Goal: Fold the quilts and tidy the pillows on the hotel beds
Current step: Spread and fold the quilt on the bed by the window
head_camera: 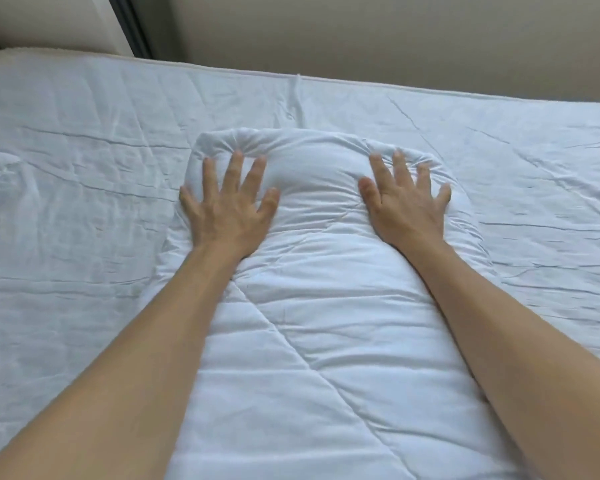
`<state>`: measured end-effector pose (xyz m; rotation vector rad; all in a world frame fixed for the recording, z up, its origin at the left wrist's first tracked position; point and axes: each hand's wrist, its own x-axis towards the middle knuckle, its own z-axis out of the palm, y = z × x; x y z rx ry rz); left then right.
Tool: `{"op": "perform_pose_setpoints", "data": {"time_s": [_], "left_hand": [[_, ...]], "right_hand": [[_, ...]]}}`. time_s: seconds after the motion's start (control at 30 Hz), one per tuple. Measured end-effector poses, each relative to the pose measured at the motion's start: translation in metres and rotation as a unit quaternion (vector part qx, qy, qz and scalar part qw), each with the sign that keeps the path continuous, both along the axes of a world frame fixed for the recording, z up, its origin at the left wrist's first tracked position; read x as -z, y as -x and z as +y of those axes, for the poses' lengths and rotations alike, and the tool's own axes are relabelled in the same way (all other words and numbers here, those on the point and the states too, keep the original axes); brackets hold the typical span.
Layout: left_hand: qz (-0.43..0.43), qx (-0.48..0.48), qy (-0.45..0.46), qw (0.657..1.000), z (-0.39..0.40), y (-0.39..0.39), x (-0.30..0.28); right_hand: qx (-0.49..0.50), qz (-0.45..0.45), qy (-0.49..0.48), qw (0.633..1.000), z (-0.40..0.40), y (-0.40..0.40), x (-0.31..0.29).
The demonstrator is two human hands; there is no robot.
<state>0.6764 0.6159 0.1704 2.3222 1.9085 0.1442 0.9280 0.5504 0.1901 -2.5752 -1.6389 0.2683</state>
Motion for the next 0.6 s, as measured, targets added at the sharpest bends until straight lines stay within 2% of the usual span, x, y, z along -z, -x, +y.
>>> {"op": "perform_pose_setpoints", "data": {"time_s": [0.13, 0.27, 0.43, 0.6], "left_hand": [[-0.023, 0.027, 0.048, 0.998, -0.032, 0.009, -0.027], [-0.004, 0.059, 0.065, 0.996, -0.133, 0.042, -0.046], [0.016, 0.058, 0.040, 0.997, -0.246, 0.093, -0.042], [0.046, 0.036, 0.061, 0.996, -0.283, 0.103, -0.025]], "right_hand": [[0.022, 0.044, -0.009, 0.999, -0.030, 0.010, -0.028], [0.048, 0.088, 0.038, 0.994, -0.128, 0.047, -0.048], [0.045, 0.064, 0.069, 0.995, -0.254, 0.088, -0.052], [0.034, 0.052, 0.055, 0.997, -0.289, 0.101, -0.022]]}}
